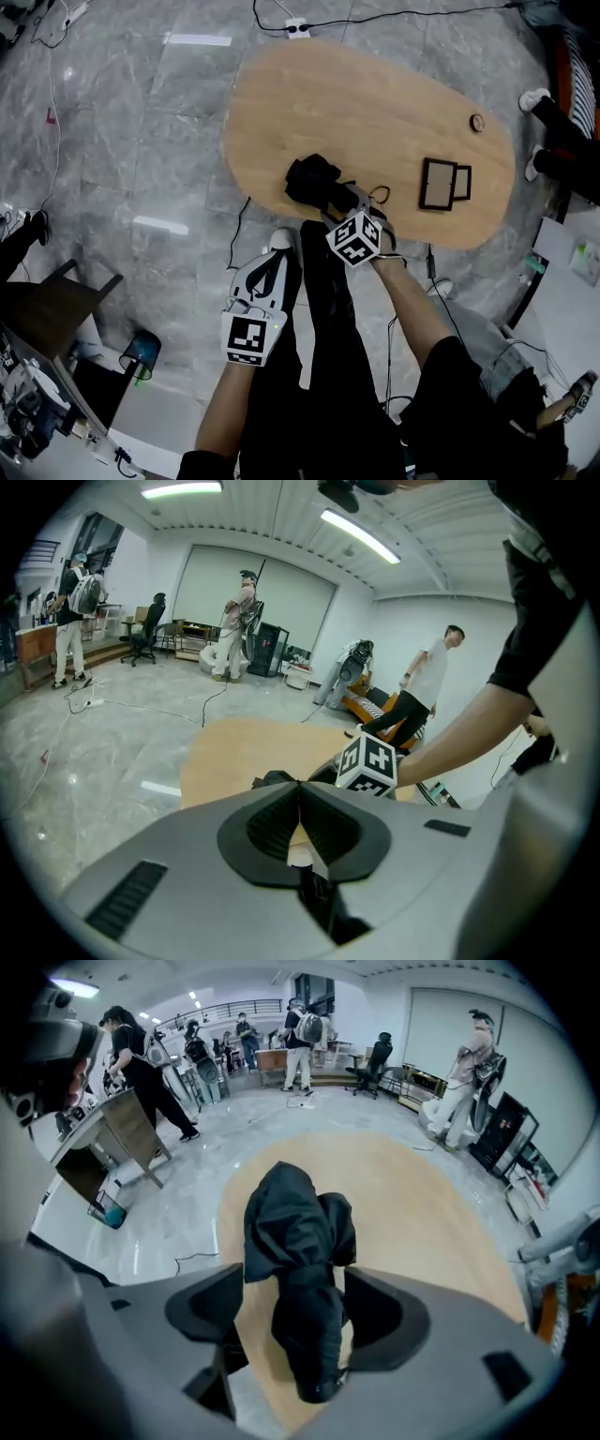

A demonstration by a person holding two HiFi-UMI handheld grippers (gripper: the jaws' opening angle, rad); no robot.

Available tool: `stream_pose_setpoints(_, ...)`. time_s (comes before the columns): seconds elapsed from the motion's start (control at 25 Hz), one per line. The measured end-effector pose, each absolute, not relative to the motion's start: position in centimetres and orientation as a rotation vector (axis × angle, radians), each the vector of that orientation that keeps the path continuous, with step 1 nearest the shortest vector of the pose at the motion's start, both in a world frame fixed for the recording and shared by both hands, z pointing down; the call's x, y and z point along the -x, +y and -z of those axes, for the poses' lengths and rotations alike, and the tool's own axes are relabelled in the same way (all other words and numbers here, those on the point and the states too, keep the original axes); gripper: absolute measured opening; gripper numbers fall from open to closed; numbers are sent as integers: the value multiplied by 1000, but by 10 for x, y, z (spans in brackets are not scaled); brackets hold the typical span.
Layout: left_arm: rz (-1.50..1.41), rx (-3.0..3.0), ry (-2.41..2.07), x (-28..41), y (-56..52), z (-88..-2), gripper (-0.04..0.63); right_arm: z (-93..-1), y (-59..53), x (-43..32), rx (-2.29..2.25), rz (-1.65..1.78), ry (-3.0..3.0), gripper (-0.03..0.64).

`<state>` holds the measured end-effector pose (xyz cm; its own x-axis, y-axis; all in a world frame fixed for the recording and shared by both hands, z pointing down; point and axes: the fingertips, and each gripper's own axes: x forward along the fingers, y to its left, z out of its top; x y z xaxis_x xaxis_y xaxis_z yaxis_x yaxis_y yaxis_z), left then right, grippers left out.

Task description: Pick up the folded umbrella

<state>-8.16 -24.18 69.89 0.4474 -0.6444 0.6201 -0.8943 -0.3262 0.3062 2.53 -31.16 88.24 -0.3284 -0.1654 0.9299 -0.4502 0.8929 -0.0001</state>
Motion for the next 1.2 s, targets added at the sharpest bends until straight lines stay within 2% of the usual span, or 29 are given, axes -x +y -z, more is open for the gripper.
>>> stream_pose_setpoints(0.24, -521, -2056, -1267, 87, -233, -711, 15, -912, -313, -27, -323, -223, -1822, 330)
stream_pose_setpoints(0.96, -528, -1961, -1299, 115, -213, -732, 15, -941, -320, -26, -255, -277, -1761, 327)
stream_pose_setpoints(1.04, -524, -1951, -1303, 115, -213, -733, 15, -941, -319, -25, -248, -271, -1759, 320)
stream_pose_setpoints(1.2, -516, -1949, -1297, 109, -215, -731, 15, -941, -314, -22, -233, -267, -1740, 260)
